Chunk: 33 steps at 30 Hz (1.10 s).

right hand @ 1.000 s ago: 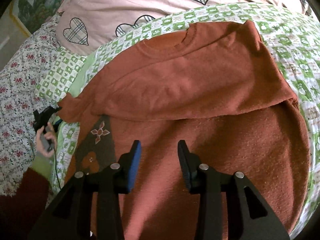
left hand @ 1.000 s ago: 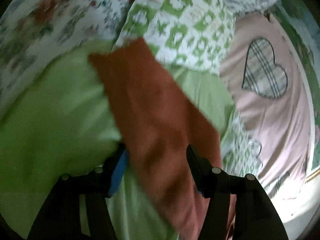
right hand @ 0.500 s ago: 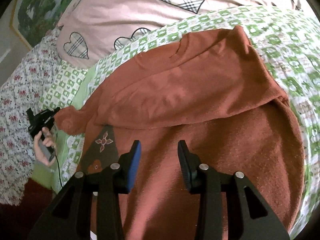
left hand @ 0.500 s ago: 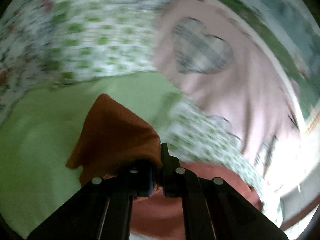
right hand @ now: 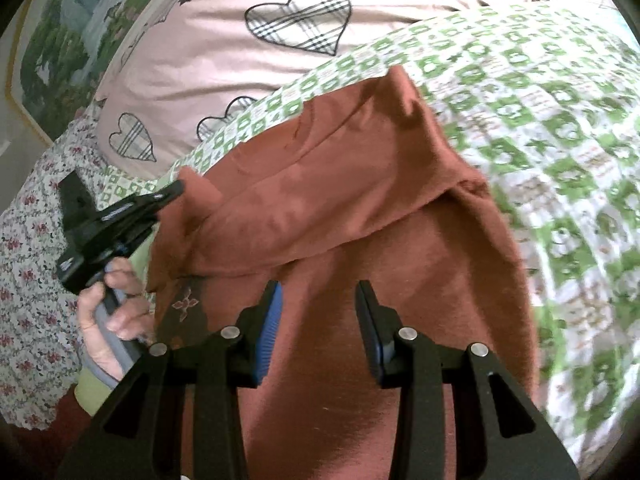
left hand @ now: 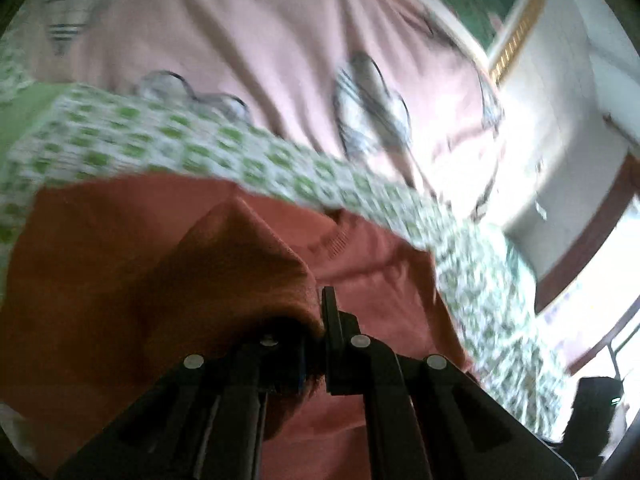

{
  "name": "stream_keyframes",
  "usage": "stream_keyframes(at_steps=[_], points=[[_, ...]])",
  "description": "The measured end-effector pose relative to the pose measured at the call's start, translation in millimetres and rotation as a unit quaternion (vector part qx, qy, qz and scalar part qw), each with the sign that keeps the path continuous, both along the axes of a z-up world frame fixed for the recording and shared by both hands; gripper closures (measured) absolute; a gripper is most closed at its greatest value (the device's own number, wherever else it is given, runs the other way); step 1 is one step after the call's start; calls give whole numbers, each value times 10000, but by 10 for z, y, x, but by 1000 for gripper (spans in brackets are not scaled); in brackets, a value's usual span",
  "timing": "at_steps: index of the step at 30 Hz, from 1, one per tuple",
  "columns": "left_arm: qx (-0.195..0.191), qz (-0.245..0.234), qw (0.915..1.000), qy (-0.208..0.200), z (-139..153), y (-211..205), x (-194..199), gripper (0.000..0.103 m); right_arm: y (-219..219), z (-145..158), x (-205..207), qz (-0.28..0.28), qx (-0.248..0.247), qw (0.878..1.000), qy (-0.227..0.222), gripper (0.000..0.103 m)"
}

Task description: Fold small clothes

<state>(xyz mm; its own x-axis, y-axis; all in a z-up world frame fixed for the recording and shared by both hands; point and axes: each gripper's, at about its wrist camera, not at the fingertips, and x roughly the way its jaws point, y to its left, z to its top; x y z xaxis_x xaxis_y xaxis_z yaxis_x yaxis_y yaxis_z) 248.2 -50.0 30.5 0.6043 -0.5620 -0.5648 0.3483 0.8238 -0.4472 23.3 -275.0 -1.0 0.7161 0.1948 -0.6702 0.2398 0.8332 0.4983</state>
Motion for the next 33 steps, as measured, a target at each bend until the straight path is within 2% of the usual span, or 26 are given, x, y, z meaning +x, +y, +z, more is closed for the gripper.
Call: stream_keyframes(at_steps=[5,7,8,11,13,14,18,21,23,27,29,31,33], points=[[519,-395,9974,307,-352,-622,160,97,-222,-60,-91,-305,112,9994,74,64],[731,-539,9946,507,-502,-757,234,88,-296,-62,-110,-444,116,9989,101,64],[839,-619,9925,638,-590,-784,239,80,-320,-60,-116,-504,99,9986,112,64],[932,-765,9899,745,-664,-727,105,67,-388,-49,-97,-617,49,9980,129,63],[996,-796,9893,705,-645,-662,-26,57,-388,-33,-22,-579,21,9982,128,59],[1038,-786,9891,688,-608,-569,-149,49,-374,-28,12,-539,-7,9985,131,58],[1116,-647,9894,671,-544,-210,-453,47,-174,21,312,-130,-299,9994,81,56],[1232,-298,9896,679,-502,188,-628,43,38,51,612,218,-528,9983,79,55],[1482,128,9867,651,-500,474,-704,43,185,71,798,449,-675,9967,50,54],[2040,1045,9708,713,-570,1063,-723,42,613,72,1260,1124,-1202,9864,-39,49],[2029,1304,9661,914,-655,1336,-653,42,860,18,1465,1392,-1780,9741,-56,37],[2099,1508,9603,1053,-711,1485,-579,42,1065,-87,1629,1633,-2278,9599,58,35],[1939,1657,9610,1070,-707,1599,-507,38,1224,-214,1757,1911,-2616,9458,222,35]])
